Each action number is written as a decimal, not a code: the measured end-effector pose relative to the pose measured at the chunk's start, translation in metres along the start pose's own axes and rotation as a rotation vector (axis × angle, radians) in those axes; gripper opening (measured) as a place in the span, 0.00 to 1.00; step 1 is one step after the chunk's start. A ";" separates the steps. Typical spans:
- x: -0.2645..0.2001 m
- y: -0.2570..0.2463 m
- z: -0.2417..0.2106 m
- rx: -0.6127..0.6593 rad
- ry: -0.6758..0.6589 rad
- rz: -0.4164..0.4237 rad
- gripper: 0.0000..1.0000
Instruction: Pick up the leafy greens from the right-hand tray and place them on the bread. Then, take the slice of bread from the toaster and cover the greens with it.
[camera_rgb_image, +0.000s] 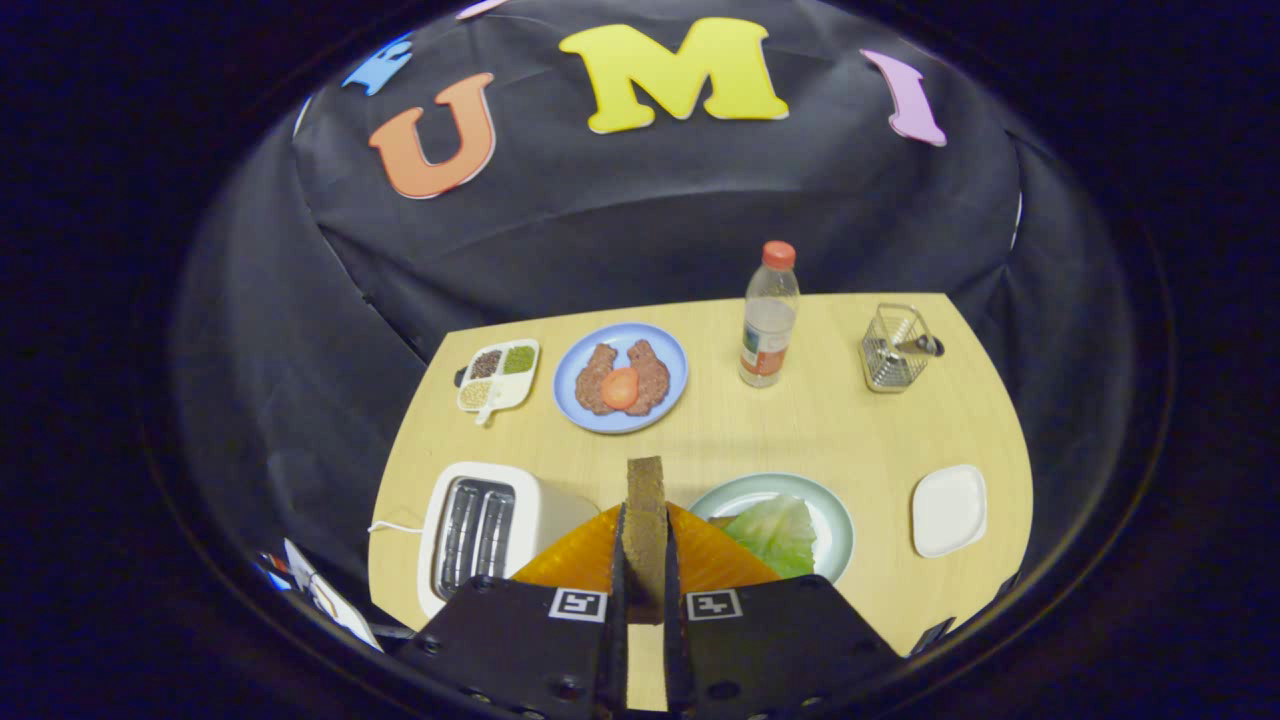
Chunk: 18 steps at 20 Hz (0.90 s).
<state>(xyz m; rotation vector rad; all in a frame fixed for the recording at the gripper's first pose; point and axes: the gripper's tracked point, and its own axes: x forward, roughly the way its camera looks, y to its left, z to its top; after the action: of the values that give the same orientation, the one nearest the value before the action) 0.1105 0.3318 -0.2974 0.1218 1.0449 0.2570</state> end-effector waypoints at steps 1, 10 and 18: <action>0.009 -0.009 -0.006 0.020 0.020 0.010 0.14; 0.073 -0.080 -0.053 0.059 0.112 0.099 0.14; 0.100 -0.131 -0.064 0.075 0.139 0.093 0.27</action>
<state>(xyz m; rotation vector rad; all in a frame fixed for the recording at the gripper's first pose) 0.1222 0.2308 -0.4421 0.2228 1.1891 0.3144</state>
